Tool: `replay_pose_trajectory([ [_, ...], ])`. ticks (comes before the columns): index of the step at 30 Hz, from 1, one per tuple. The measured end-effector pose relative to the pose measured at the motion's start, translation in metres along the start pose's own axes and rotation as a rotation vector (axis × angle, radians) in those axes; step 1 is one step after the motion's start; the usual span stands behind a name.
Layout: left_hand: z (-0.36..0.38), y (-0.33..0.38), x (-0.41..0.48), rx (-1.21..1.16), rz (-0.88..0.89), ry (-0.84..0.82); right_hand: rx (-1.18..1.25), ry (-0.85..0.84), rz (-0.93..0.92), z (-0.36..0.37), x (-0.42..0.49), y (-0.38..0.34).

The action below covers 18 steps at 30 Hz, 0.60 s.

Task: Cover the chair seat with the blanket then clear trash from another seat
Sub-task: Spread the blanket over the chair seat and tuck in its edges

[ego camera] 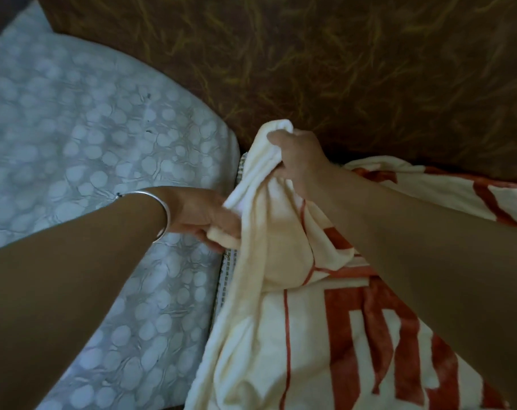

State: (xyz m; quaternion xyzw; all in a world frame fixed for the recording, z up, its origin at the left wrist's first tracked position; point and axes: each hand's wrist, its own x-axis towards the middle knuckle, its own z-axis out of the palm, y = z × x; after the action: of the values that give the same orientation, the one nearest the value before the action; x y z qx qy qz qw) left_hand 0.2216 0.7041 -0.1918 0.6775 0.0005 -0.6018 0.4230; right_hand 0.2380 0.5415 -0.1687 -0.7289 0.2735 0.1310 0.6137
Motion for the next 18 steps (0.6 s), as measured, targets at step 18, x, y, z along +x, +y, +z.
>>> replay_pose_trajectory([
  [18, -0.041, -0.028, -0.022, 0.198, 0.192, 1.234, -0.5, -0.019, -0.253, 0.045, 0.011, 0.003],
])
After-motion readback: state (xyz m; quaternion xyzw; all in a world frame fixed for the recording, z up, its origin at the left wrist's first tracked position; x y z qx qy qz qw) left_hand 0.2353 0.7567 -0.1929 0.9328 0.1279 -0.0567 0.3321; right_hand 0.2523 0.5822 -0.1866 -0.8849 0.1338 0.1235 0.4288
